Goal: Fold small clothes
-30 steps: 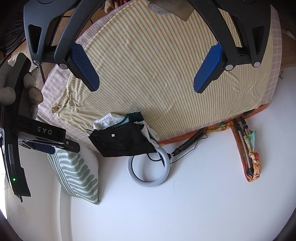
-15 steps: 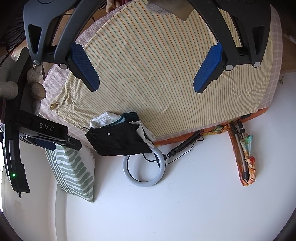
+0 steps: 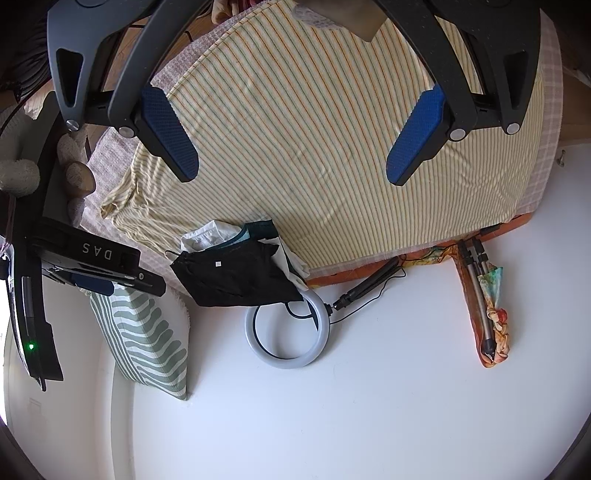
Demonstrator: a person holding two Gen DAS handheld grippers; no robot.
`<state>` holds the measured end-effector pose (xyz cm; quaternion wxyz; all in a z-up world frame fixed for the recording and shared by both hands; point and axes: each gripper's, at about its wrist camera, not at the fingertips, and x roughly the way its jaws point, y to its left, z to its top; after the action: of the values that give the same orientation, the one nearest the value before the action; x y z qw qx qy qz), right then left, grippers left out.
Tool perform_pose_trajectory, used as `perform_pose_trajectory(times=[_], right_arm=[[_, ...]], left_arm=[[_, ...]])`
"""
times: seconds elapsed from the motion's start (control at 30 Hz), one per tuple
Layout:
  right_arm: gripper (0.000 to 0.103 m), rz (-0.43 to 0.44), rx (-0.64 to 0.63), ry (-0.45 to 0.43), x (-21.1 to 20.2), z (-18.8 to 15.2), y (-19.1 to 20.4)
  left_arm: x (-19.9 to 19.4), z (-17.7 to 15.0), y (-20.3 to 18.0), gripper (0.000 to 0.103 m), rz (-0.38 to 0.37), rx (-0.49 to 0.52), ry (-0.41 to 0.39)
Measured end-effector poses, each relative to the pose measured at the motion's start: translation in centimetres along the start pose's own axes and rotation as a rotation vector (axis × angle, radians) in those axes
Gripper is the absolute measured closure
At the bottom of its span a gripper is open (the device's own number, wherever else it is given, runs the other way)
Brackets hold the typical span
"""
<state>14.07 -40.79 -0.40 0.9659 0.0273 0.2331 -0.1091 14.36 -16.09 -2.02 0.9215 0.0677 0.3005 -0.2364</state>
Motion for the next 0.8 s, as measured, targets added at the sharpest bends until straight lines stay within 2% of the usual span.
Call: perform_pose_trajectory(times=[0.8], right_arm=[[0.01, 0.011, 0.005, 0.006, 0.12, -0.12, 0.04]], left_arm=[[-0.27, 0.14, -0.52, 0.0, 0.005, 0.007, -0.007]])
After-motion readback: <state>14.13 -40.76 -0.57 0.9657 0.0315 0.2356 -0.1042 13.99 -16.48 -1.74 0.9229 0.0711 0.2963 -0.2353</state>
